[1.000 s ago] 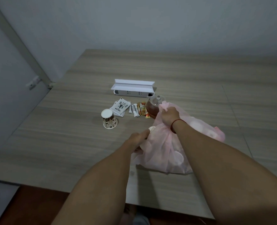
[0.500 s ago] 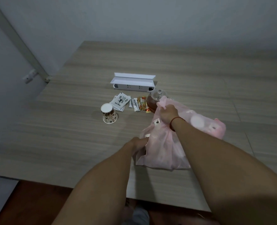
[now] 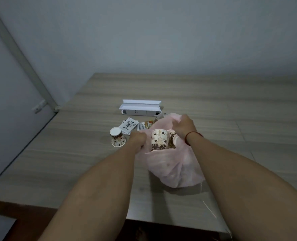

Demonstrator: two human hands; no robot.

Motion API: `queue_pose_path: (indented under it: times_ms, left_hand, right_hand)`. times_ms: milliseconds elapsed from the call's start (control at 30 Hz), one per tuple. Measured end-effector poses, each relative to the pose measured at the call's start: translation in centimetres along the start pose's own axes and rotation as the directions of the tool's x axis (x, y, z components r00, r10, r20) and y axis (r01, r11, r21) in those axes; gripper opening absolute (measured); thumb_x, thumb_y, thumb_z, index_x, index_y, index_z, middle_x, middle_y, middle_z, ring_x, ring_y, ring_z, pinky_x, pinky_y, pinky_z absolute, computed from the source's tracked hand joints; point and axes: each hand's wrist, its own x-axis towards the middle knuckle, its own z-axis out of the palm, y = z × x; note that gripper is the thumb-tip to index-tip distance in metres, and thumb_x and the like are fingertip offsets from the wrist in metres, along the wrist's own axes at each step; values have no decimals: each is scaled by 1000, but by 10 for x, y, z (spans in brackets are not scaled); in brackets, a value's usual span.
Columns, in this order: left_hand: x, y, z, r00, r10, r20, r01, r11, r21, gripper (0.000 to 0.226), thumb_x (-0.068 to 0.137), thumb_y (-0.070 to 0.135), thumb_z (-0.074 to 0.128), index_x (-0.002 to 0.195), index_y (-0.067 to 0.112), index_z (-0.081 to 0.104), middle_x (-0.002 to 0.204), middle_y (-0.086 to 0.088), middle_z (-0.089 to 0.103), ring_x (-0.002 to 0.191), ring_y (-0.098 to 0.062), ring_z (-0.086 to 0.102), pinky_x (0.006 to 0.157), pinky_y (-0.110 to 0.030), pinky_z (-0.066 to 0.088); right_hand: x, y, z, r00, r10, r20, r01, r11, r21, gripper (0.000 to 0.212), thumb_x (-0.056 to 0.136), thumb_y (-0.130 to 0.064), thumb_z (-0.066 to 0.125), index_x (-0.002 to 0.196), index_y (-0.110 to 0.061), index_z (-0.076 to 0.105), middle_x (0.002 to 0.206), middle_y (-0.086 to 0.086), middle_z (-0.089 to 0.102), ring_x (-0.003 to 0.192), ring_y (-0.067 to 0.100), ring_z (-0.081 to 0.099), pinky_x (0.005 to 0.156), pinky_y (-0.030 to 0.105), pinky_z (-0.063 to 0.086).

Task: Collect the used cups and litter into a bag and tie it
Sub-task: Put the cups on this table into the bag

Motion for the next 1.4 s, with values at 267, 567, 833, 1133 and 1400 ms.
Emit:
queue_pose_path:
  times_ms: [267,567,833,1133,1400]
  left_hand:
    - [-19,76,-23,890,357,-283,-358,932,50,40,96,26,39,102,-3,65,88,-29,70,88,-41,70,80,-44,57]
    - [-43,50,-57,807,131,-576,-220,972,-87,38,101,27,31,115,1,55,114,-24,67,101,-42,67,90,-43,54]
    - [-29,23,-54,994,80,-75,-80,997,9,34,95,18,43,75,-4,60,42,-11,57,31,-20,47,39,-17,34]
    - [83,-26,-69,998,-29,47,6,904,428,52,87,43,48,129,13,58,134,-15,56,125,-36,51,105,-40,43]
    - [149,-30,-99,973,160,-169,-43,836,546,42,90,35,57,126,15,61,129,-14,50,122,-33,47,99,-38,42]
  right_hand:
    - [-34,-19,-24,999,-24,-40,15,978,-208,35,95,-15,45,124,0,56,131,22,56,119,38,56,96,38,46]
    - [-33,-29,-41,983,30,-179,-44,996,-77,36,96,-13,40,126,-1,54,133,22,55,120,39,55,97,40,46]
    - [-28,-45,3,1000,-15,-4,15,995,-94,35,93,-14,43,123,-1,57,131,21,57,118,38,57,96,38,47]
    - [36,-47,92,985,42,168,-29,996,-81,32,87,-18,50,113,-3,59,107,15,67,94,31,63,71,32,46]
    - [83,-60,161,948,139,287,-59,961,-270,34,85,-18,59,115,-2,60,106,15,64,86,27,59,63,24,42]
